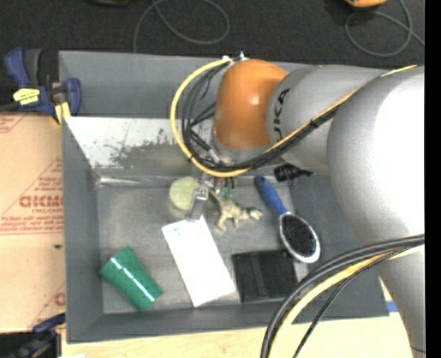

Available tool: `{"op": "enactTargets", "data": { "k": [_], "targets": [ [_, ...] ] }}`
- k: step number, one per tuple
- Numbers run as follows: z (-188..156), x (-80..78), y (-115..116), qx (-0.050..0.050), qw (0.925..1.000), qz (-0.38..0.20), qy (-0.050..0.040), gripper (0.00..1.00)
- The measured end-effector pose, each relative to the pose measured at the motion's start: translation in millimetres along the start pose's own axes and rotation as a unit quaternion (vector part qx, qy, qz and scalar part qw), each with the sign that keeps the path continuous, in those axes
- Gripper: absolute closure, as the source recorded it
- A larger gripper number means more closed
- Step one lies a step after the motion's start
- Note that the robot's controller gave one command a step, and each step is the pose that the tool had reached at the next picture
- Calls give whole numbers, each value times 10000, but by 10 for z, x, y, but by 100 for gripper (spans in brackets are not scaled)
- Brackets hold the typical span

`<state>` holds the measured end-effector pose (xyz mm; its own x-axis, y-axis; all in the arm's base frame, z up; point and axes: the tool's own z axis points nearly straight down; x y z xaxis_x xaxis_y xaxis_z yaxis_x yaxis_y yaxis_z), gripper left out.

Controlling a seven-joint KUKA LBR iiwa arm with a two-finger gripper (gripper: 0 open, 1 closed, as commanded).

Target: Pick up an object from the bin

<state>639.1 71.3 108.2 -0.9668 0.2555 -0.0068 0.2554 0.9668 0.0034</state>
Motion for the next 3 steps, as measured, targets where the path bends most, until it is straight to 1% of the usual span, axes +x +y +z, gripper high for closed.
{"op": "enactTargets", "data": {
  "k": [1, 2, 3],
  "targets": [
    [386, 0, -4, 17, 10000, 52, 29, 0],
    [368, -119, 75, 1, 9989, 474, -1, 100],
    [368, -121, 77, 0, 9989, 478, -2, 100]
  ]
}}
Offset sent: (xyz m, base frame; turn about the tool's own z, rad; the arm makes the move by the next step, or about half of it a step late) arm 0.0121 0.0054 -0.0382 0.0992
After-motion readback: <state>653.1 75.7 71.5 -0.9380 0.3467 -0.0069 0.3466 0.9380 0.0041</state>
